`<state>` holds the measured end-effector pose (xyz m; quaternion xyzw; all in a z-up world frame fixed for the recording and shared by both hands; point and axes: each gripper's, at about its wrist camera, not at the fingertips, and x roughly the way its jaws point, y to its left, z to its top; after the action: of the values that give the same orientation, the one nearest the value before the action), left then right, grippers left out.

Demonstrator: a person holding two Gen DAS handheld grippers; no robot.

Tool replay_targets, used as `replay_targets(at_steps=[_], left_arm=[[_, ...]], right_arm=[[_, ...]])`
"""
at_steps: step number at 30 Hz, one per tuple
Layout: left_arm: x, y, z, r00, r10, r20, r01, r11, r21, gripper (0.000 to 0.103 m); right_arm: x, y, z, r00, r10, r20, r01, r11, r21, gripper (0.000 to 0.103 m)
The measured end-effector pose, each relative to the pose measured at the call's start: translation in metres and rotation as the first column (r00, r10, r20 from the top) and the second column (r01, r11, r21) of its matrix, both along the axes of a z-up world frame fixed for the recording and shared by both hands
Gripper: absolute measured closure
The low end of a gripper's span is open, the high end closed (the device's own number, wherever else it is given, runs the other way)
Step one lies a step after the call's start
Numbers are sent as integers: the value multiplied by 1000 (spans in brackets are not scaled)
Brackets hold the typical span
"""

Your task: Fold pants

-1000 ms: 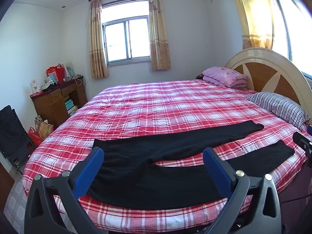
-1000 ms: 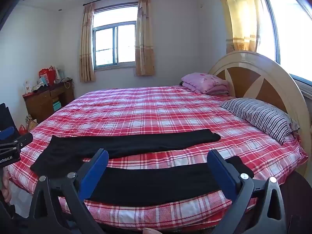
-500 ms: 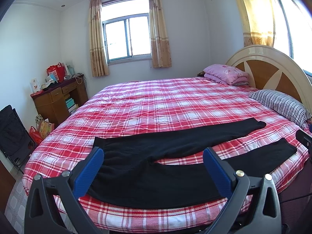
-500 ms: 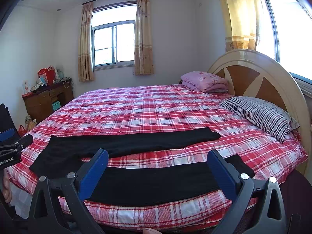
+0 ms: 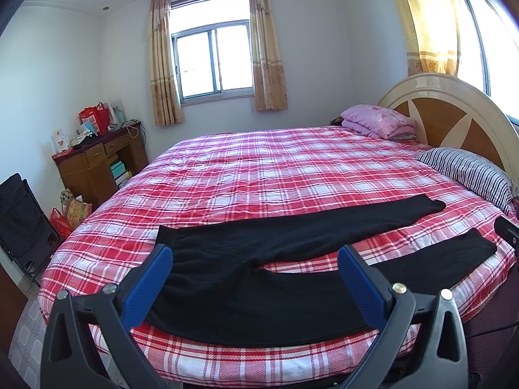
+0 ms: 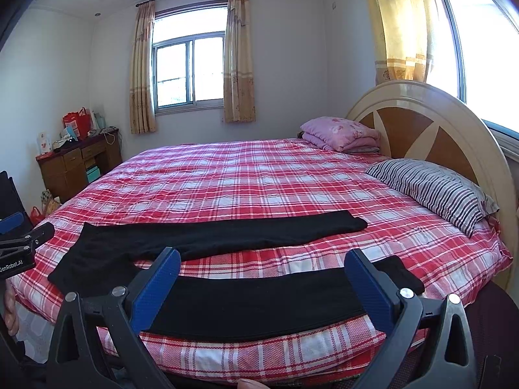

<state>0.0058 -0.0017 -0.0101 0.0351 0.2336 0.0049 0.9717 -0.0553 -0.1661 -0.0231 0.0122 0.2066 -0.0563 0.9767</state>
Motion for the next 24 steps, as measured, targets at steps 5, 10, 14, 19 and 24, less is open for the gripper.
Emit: replay_targets(at_steps=[5,10,14,19,24], left_arm=[[2,1,0,1000,-1,-6,1,1000,-1,0],[2,1,0,1000,-1,-6,1,1000,-1,0],[2,1,0,1000,-1,-5,0,1000,-2,0],[2,1,0,1000,-2,-7,2,1000,-1,0],[3,2,-2,1000,-1,-10,1,1000,0,0]], right_arm=[[0,0,0,1000,0,-1,0,1000,1,1],[0,0,0,1000,1,-2,-1,1000,1,1],[0,-1,-1,1000,1,-2,-1,1000,2,1],[1,0,-2,1000,4,-4,-4,1000,2,1],[1,0,-2,1000,4,-3,-3,1000,3,1]])
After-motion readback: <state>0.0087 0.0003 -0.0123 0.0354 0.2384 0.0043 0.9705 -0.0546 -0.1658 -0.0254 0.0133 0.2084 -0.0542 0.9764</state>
